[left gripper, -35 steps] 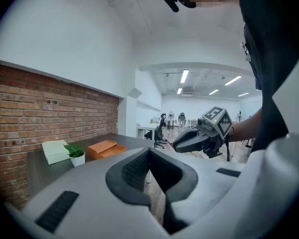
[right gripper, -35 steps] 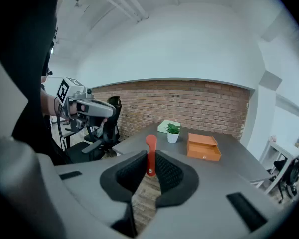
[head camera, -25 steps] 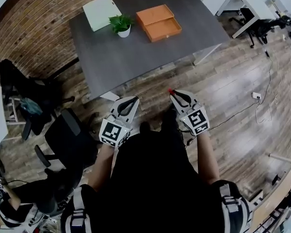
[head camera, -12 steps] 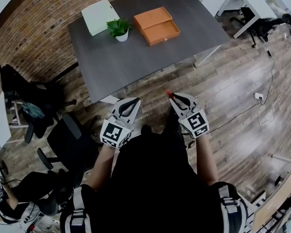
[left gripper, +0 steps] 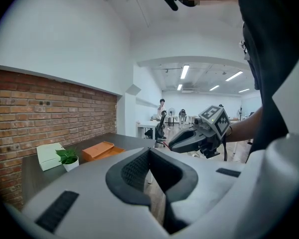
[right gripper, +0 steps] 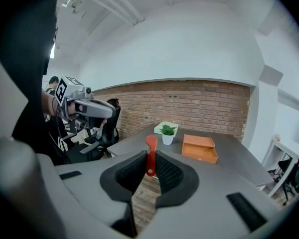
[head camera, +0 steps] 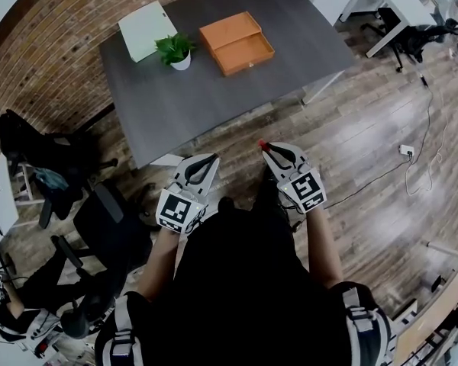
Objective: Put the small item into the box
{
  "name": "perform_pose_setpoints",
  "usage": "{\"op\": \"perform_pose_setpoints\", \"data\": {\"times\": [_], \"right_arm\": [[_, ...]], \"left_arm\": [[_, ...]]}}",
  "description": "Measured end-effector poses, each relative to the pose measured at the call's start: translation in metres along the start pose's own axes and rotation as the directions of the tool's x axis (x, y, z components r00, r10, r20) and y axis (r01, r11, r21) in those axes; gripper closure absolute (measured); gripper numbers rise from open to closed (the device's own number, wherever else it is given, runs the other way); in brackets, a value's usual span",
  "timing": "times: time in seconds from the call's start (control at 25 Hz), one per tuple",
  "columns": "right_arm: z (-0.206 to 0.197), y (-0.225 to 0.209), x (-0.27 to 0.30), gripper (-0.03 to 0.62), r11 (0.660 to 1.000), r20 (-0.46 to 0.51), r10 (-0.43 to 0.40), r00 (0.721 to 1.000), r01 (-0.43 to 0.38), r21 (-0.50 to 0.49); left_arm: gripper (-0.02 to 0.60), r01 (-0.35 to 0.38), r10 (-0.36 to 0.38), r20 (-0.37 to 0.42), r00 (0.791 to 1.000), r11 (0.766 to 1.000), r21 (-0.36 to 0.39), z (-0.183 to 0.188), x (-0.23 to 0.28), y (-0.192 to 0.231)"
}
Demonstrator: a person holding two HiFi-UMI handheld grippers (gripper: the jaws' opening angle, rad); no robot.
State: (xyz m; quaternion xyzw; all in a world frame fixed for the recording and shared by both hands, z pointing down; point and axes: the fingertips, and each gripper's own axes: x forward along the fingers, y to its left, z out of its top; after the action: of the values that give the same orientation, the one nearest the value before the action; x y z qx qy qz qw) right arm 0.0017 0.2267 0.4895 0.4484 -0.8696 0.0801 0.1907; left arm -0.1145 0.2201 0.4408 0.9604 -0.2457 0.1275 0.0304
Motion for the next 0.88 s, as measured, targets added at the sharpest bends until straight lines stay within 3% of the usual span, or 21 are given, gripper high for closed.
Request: {"op": "perform_pose_setpoints", "data": {"times": [0.2,0.6,0.88], "right_arm": [[0.001,-0.030,-0.005,0.526,1.000,0.006,0.001,1.000,-0.001,-0.002],[-0.014,-0.093,-0.027,0.526,0.999,0.022,-0.038,0.999,0.038,0.035],[-0.028,-0.150,-0.039,0.526,0.999,0.001,-0.031,1.000,0.031,0.025]], "left_arm": [[0.558,-0.003,0.003,-0.023,1.000,1.000,-0.006,0.007,0.029,-0.001],[0.558,0.065,-0.065,-0.045,0.997,0.998,0.017,0.023,0.098,-0.019],[0.558,0.073,-0.073,-0.017,0.997,0.997,0.012,0.050,0.161,-0.016]]}}
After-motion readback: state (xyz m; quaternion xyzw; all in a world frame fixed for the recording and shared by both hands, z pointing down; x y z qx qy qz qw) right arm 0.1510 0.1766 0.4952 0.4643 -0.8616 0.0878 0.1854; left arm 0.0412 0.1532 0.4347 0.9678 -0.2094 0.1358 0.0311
